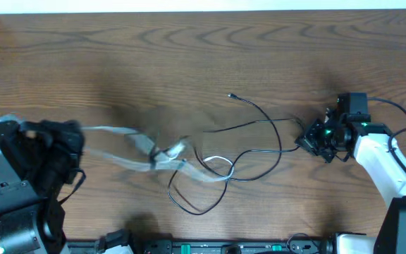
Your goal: Untangle cables
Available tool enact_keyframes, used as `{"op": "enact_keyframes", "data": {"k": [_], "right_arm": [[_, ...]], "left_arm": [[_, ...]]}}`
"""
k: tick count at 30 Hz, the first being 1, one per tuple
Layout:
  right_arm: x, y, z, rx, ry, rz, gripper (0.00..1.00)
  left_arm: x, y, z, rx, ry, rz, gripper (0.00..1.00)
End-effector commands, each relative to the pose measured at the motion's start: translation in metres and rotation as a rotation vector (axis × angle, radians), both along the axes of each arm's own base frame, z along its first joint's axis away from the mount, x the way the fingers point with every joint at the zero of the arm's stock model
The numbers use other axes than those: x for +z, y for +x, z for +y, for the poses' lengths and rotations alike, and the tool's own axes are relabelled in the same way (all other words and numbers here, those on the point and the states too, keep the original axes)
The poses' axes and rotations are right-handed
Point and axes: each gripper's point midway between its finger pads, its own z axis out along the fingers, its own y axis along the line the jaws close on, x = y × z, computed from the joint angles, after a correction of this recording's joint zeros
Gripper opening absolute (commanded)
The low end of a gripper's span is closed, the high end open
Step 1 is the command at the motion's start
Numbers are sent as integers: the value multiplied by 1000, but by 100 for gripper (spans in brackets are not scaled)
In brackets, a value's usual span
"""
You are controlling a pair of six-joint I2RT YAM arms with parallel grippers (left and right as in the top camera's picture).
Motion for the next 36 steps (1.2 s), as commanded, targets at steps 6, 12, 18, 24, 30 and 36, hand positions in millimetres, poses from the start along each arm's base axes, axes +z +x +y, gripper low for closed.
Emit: {"op": "enact_keyframes", "data": {"k": [6, 12, 18, 24, 30, 36], "right_arm": [[2, 3, -13, -6, -31, -27, 1], [6, 3, -2, 25, 14, -35, 1], [7, 1, 9, 60, 28, -40, 1], [7, 0, 17, 89, 28, -41, 1], [7, -2, 24, 115, 28, -45, 52], [13, -6, 40, 279, 56, -115, 99]], "left_arm": [[7, -13, 41, 182, 138, 16, 7], [97, 35, -60, -468, 74, -451, 8], [187, 17, -109, -757, 31, -815, 7], [235, 5, -112, -748, -52, -980, 8], [270, -6, -104, -686, -35, -1130, 7], [269, -6, -105, -682, -113, -1113, 8]]}}
